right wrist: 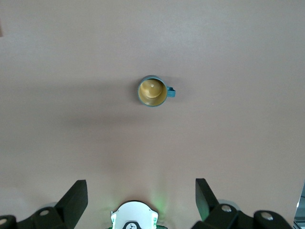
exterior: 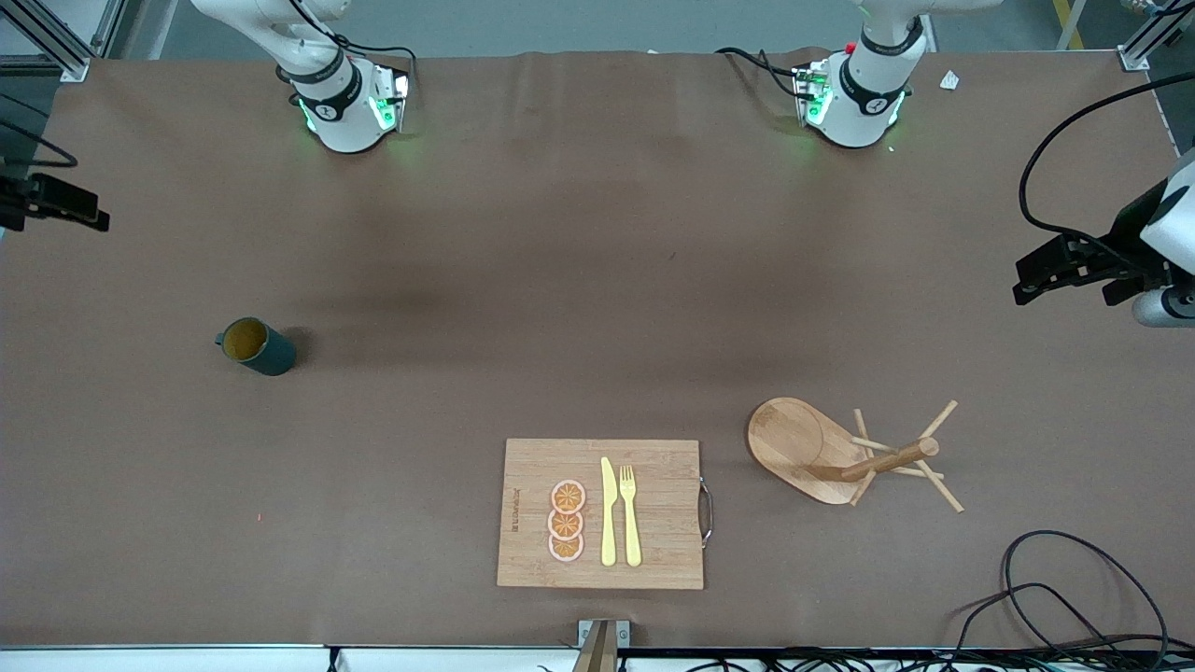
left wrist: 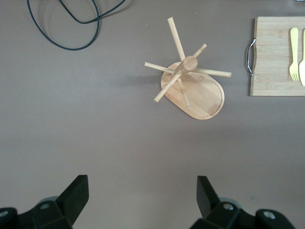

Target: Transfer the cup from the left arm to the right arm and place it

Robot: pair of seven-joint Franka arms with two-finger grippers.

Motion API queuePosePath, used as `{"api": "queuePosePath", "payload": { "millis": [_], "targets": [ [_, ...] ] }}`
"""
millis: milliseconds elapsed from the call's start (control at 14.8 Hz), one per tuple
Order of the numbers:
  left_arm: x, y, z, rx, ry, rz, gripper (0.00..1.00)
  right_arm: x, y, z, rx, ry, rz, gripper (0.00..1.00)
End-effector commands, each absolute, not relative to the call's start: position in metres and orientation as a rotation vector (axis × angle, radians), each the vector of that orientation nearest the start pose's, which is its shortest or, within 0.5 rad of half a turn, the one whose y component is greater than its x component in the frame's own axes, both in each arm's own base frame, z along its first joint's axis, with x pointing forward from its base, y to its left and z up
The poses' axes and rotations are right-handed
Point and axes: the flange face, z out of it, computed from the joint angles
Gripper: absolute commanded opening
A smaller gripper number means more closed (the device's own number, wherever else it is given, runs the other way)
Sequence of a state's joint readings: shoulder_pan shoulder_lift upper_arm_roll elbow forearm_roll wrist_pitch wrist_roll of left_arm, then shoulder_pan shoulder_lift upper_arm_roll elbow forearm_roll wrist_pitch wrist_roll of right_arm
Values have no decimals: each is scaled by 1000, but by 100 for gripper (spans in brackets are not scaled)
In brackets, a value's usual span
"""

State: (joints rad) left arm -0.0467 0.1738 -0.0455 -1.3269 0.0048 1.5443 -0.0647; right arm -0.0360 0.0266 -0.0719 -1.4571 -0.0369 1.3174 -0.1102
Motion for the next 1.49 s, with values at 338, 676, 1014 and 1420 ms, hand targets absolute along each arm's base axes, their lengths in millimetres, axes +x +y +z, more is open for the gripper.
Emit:
{"api": "queuePosePath", "payload": {
  "millis": [338, 676, 1014, 1420],
  "targets": [
    [600, -51, 639, -3161, 51, -68, 100, 498, -59, 669, -3151, -28, 164, 100],
    [600, -51, 639, -3161, 53, -68, 100, 489, -55, 668, -3118, -33, 129, 100],
    [601, -51, 638, -3161, 51, -66, 100, 481, -55, 665, -3118, -34, 95, 100],
    [601, -51, 639, -3161, 36, -71, 100, 479, -57, 658, -3112, -27, 126, 100]
  ]
}}
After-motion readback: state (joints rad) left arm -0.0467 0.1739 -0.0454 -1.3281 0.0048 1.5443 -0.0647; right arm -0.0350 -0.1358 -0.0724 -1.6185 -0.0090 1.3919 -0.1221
